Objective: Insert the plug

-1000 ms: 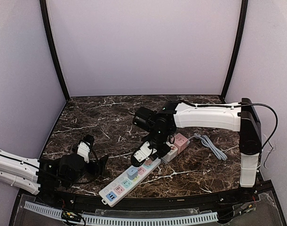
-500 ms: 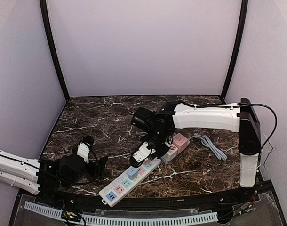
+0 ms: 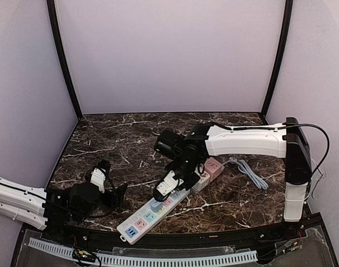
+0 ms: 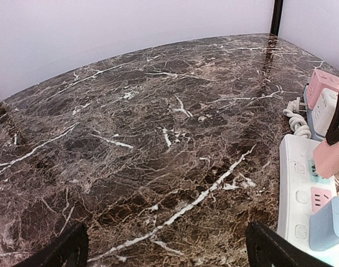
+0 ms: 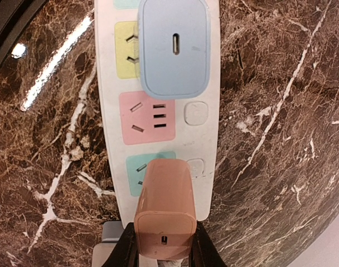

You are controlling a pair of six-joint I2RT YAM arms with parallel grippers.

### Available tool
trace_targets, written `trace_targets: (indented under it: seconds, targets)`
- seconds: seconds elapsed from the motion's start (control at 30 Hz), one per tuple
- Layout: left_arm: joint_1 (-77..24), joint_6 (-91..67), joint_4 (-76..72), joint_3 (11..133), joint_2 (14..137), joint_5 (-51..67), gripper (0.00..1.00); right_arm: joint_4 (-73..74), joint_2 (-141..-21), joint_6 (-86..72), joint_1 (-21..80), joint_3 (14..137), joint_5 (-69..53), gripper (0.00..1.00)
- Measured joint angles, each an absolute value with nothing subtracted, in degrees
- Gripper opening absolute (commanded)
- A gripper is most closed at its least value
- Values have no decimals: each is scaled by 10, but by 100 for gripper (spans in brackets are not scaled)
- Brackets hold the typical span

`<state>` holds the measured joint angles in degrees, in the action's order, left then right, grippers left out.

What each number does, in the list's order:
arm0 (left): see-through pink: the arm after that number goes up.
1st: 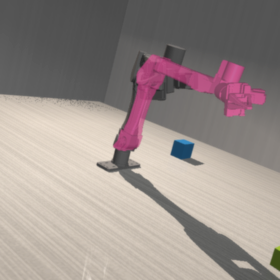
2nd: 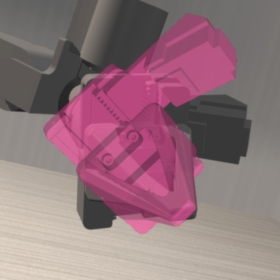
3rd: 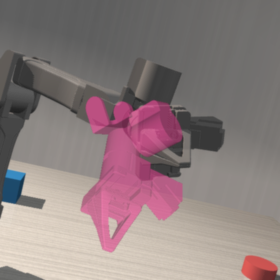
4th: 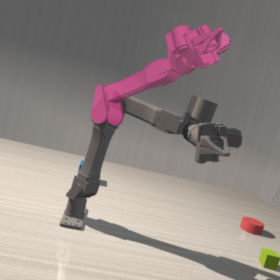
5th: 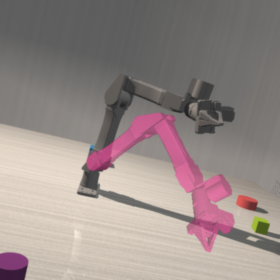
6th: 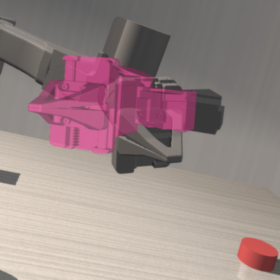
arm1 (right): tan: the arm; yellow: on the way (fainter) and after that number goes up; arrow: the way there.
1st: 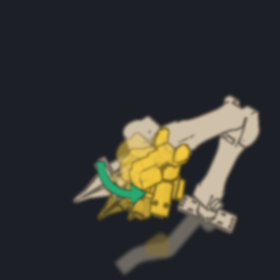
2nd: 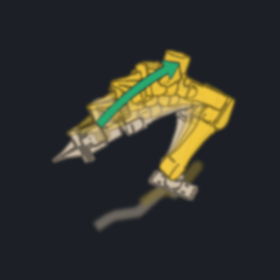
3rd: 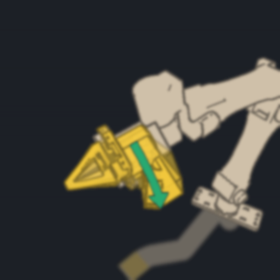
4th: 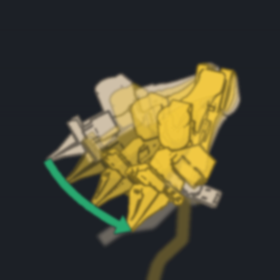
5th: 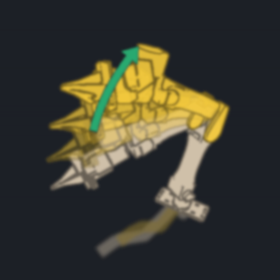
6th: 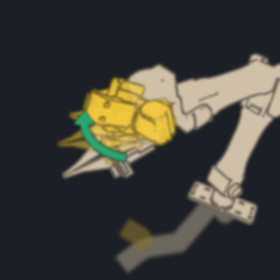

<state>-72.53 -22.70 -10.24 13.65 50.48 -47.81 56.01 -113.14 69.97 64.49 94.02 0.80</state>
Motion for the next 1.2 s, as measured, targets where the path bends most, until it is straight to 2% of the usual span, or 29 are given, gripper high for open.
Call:
trace_targets:
  seconds: [0.87,1.2]
  targets:
    - [-725,-228,-105,130,496,-478,99,547,-1122,698,648,916,16,0]
    - [-725,-230,-105,124,483,-478,99,603,-1164,700,648,982,22,0]
